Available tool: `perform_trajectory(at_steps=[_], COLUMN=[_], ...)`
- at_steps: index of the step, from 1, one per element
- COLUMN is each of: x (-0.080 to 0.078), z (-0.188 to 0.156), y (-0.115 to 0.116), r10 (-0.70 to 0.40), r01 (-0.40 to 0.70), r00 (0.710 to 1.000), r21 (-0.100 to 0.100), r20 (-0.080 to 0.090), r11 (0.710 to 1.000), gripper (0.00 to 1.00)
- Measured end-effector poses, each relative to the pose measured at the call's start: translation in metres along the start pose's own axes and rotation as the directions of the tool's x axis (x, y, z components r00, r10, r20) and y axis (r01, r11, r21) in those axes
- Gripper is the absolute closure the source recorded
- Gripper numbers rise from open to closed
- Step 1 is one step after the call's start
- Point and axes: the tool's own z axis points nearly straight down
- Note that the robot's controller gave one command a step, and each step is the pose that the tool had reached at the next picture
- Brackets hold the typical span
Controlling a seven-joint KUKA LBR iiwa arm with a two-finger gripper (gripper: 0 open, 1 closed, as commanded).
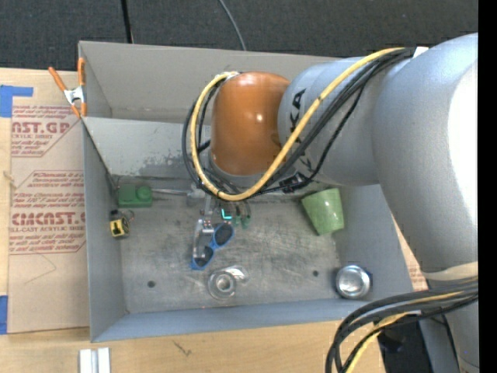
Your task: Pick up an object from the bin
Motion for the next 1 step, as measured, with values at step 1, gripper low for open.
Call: perform_trajectory(at_steps=[1], x=[0.0257], z=[0.0554], y=[-0.0438], r10=[-0.172], r01=[0.172], r00=[0.985], r21=[-0.003], r20=[0.019], r11=[0.985], gripper=[0.0])
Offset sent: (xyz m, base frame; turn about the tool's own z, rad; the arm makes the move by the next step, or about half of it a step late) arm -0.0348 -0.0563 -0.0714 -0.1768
